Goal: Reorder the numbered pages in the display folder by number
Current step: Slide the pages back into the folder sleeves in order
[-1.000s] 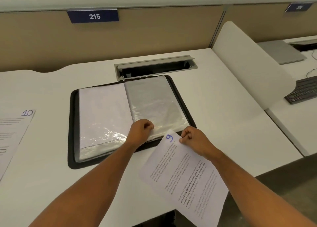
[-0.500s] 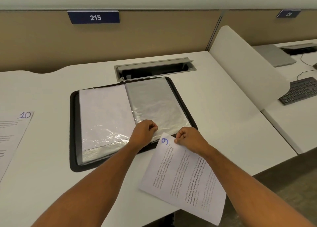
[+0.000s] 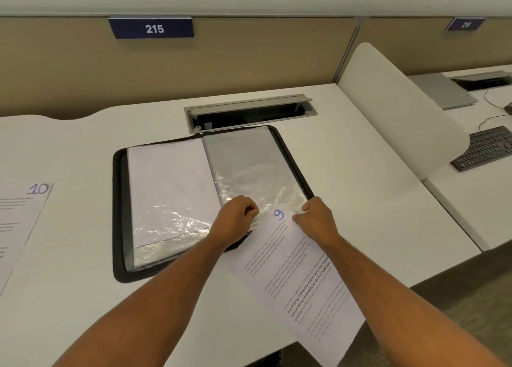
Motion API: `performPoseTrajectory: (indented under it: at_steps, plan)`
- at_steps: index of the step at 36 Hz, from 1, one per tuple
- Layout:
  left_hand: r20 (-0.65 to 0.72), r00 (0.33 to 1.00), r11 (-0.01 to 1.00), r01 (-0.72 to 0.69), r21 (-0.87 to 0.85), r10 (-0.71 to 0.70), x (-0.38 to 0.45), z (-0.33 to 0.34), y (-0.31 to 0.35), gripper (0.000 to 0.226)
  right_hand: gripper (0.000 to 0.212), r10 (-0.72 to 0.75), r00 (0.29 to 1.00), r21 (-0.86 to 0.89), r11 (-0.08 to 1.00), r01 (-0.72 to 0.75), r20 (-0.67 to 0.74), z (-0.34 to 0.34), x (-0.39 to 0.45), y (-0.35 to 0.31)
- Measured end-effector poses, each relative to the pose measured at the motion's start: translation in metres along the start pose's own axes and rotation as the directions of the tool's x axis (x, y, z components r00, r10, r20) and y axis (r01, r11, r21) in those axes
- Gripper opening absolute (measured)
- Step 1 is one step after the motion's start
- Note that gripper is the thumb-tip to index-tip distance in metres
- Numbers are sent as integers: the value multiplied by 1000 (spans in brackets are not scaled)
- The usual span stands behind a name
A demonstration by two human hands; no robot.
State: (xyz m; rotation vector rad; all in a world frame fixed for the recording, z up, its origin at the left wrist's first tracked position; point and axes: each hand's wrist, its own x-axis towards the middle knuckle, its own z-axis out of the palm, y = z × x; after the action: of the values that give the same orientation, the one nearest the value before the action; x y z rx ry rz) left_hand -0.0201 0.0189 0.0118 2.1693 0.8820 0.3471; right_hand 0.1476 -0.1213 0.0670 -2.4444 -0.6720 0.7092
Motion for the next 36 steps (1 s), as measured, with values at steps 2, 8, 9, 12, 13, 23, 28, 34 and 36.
performPoseTrajectory:
  at_steps: [2, 8, 9, 12, 13, 23, 28, 34, 36]
  plan:
    - [8, 1000, 999, -29, 31, 28, 0, 2, -1, 13, 33, 25, 999, 37, 999, -24, -32, -2, 3, 2]
    - [37, 996, 986, -90, 142, 86, -5, 12, -1, 34, 29, 68, 994, 128, 990, -57, -86, -4, 9, 5]
    - [29, 993, 977, -120, 179, 117, -5, 14, 0, 43, 30, 67, 994, 129, 990, -55, -89, -4, 11, 5]
    - [22, 986, 939, -165, 302, 166, -3, 19, 3, 49, 34, 80, 993, 159, 985, -65, -86, -3, 14, 7]
    - [12, 985, 928, -166, 334, 172, -1, 21, 5, 47, 33, 86, 993, 172, 983, -71, -81, -3, 15, 7]
    - [32, 970, 847, -228, 479, 243, 12, 29, 23, 9, 30, 59, 996, 255, 964, -75, 69, 4, 26, 7]
    - [62, 960, 821, -266, 506, 273, 9, 25, 34, 7, 8, 21, 999, 212, 977, -26, 26, 9, 27, 6]
    - [-4, 980, 832, -167, 528, 199, 1, 20, 26, 25, 33, 14, 999, 95, 995, -9, -50, 11, 27, 7]
    - [-43, 983, 828, -127, 546, 179, -2, 18, 23, 34, 36, 14, 998, 51, 999, -11, -59, 13, 27, 6]
